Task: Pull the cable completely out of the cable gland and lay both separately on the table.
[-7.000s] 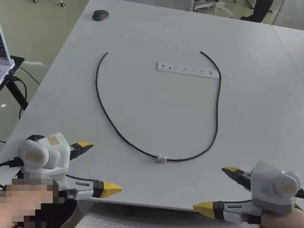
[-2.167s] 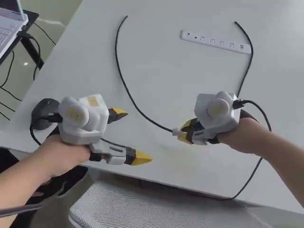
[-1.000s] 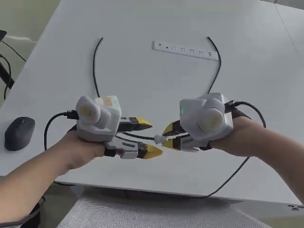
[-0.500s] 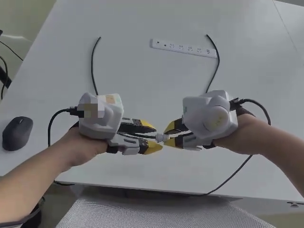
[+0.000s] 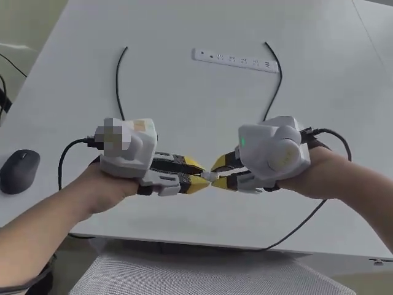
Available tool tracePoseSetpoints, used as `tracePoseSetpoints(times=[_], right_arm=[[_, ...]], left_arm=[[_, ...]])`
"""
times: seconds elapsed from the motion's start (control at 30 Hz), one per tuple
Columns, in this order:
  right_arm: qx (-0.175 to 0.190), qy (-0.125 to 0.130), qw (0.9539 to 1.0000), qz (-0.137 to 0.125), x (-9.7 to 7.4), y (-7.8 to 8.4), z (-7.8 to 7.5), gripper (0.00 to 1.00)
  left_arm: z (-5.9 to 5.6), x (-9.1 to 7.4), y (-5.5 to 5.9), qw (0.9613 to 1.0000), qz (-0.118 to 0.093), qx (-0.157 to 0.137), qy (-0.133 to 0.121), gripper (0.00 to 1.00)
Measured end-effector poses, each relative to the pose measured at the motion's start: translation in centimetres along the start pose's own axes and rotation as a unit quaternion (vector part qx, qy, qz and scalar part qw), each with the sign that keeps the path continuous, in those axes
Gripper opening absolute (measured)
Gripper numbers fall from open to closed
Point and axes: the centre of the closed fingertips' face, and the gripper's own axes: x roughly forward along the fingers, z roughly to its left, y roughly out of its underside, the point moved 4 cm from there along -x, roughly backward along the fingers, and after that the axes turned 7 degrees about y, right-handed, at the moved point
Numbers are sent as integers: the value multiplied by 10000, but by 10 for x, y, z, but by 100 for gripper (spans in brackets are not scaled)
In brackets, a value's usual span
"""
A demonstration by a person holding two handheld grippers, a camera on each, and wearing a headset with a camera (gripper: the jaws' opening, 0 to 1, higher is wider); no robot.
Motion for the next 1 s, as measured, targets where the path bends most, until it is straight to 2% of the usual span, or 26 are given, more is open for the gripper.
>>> tracePoseSetpoints(times=[0.2, 0.27, 0.4, 0.53, 0.6, 0.7, 0.73, 0.8, 0.83, 0.87, 0.9, 0.93, 0.97, 1.0], right_arm=[[-35, -15, 10000, -51, 1, 1, 1, 7], [-140, 37, 9998, -112, 1, 1, 1, 7], [-90, 45, 9997, -212, 2, 1, -2, 8], [410, -33, 9985, -372, 2, 2, -5, 9], [824, -97, 9949, -576, 1, 2, -7, 10], [1593, -279, 9830, -873, -3, 7, -14, 15], [2122, -513, 9701, -1063, -6, 8, -14, 18], [2572, -550, 9556, -1330, -8, 11, -23, 19], [2830, -735, 9455, -1434, -11, 14, -25, 19], [2979, -842, 9390, -1500, -12, 16, -26, 19], [3245, -1017, 9269, -1587, -14, 17, -28, 19], [3399, -1237, 9173, -1666, -16, 16, -27, 20], [3466, -1350, 9127, -1690, -17, 17, -27, 19], [3499, -1413, 9102, -1709, -16, 19, -29, 18]], left_arm=[[-1, 0, 1, 9999, 24, 104, 40, 16], [-1, -1, 0, 9998, 37, 183, 13, 16], [1, -2, 0, 9997, 51, 217, -52, 15], [0, -2, -2, 9997, 48, 242, -83, 15], [1, -2, -4, 9995, 40, 300, -91, 15], [2, -2, -7, 9992, 17, 367, -131, 15], [2, -1, -8, 9991, 21, 396, -146, 15], [3, -1, -9, 9989, 24, 446, -142, 15], [2, 0, -10, 9986, 45, 511, -153, 15], [2, 1, -11, 9985, 54, 516, -143, 15], [1, 2, -12, 9983, 84, 558, -131, 15], [1, 2, -12, 9980, 111, 605, -146, 15], [1, 2, -13, 9977, 124, 640, -163, 15], [2, 2, -14, 9976, 128, 664, -174, 15]])
